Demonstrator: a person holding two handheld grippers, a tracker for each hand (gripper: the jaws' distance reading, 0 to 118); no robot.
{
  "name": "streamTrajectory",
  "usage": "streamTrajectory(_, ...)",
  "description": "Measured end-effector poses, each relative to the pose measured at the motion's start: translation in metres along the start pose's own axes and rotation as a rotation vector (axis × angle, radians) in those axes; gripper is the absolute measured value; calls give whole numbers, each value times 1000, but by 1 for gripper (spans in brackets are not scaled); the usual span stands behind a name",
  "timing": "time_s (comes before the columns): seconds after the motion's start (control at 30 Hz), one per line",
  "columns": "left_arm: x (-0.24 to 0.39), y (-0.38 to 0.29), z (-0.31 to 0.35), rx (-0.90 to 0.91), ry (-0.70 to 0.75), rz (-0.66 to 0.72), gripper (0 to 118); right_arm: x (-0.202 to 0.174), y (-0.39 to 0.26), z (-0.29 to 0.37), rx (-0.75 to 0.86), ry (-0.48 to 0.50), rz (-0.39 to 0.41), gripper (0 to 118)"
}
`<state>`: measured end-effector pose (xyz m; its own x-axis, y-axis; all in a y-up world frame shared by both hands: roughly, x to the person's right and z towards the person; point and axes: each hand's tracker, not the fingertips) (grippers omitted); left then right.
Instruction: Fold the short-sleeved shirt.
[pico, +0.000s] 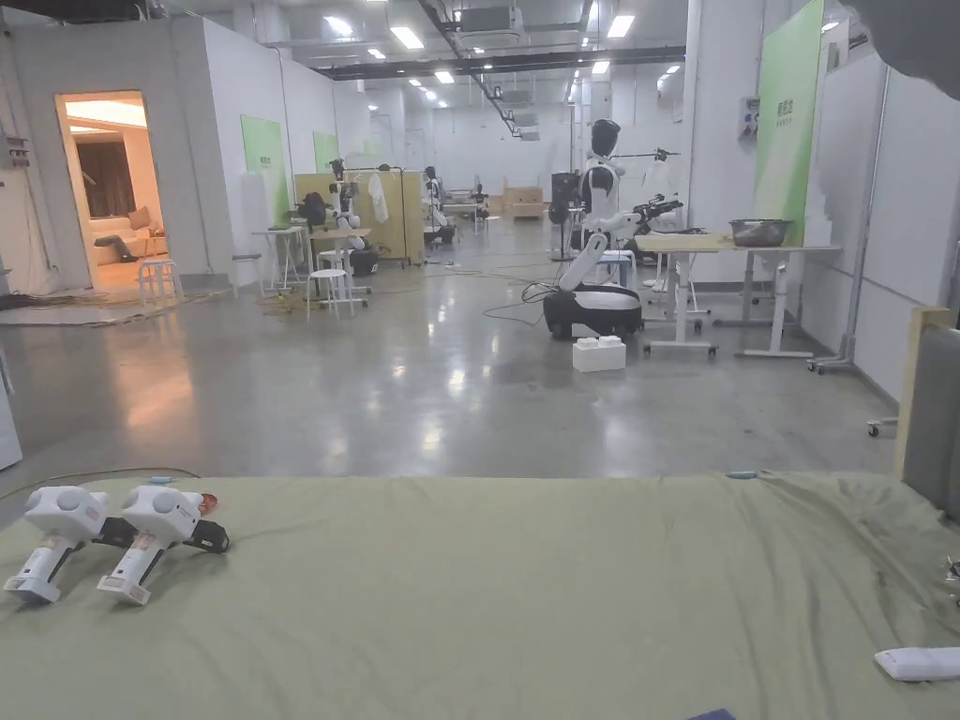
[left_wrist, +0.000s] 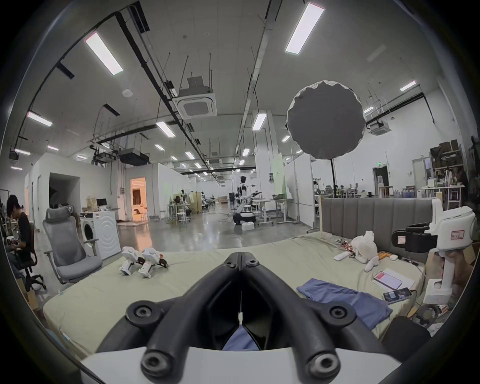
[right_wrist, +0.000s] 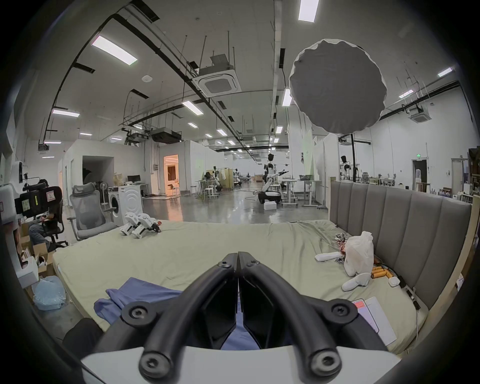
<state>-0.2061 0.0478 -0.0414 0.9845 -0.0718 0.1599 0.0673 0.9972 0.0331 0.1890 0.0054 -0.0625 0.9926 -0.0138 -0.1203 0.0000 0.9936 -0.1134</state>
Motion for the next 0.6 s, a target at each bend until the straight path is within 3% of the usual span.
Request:
streamTrajectory(0.33,-19,-5,-13,-64,-6,37,0,2,-3,-7,-7,7,-27,0)
streamTrajectory(0.5,-58,-26,-50,-240,13,157,0,8,-20,-14,-77,0,-30,0)
streamTrajectory(0.53,-69,-39,-65,-309,4,187,7,10,-25,-16,-96,-3,-39,0)
streamTrajectory(0.6,-94,-70,-92,-381,-10,228,34,14,-35,-21,-132,-1,-63,0)
